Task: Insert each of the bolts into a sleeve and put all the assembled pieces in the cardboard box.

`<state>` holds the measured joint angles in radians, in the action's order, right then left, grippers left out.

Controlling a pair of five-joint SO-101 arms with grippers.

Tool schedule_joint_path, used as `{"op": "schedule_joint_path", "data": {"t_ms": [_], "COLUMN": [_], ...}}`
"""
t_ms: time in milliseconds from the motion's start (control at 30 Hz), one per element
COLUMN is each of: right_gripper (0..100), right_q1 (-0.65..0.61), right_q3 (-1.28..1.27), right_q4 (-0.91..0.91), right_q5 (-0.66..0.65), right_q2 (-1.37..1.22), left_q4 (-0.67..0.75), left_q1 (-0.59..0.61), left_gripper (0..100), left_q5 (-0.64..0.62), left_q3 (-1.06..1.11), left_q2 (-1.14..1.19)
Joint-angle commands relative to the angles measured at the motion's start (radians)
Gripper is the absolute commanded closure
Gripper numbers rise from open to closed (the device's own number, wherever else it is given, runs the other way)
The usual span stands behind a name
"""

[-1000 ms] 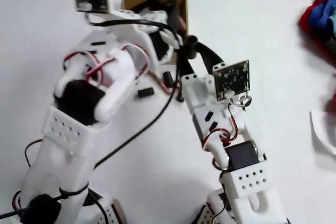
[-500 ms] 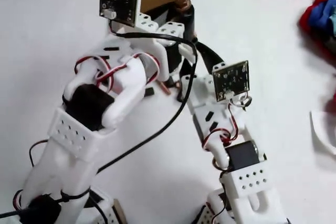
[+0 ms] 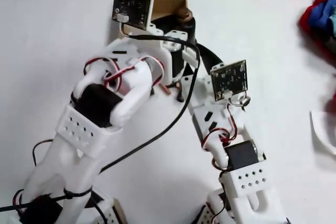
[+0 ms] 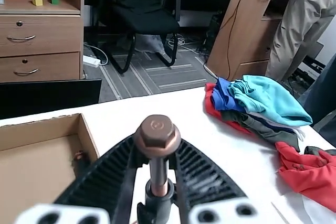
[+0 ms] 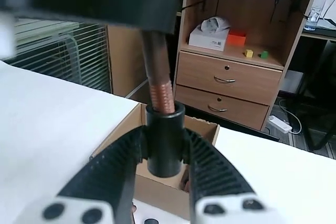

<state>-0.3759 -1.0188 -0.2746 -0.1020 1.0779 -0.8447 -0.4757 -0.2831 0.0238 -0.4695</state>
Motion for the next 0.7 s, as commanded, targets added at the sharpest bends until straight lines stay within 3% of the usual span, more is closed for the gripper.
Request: {"op": "schedule_joint_path", "data": {"t_ms": [0,467,667], "right_gripper": [97.8,97.8,97.8], "right_q1": [-0.004,-0.004,-0.002], "right_q3": [0.014,0.026,0.026], "right_q4": [-0.001,-0.004,-0.004], "right_q5": [-0.005,-0.005,-0.005], "right_q2": [0.035,0.038,0.038], "left_q4": [0.017,0.046,-0.018], "left_q1": [-0.038,-0.035,-0.034], "left_gripper": [97,97,74], "left_q5": [0.006,0.006,-0.002], "left_q3": [0.024,0.113,0.108], "left_q2": [0.000,-0.002,-0.008]}}
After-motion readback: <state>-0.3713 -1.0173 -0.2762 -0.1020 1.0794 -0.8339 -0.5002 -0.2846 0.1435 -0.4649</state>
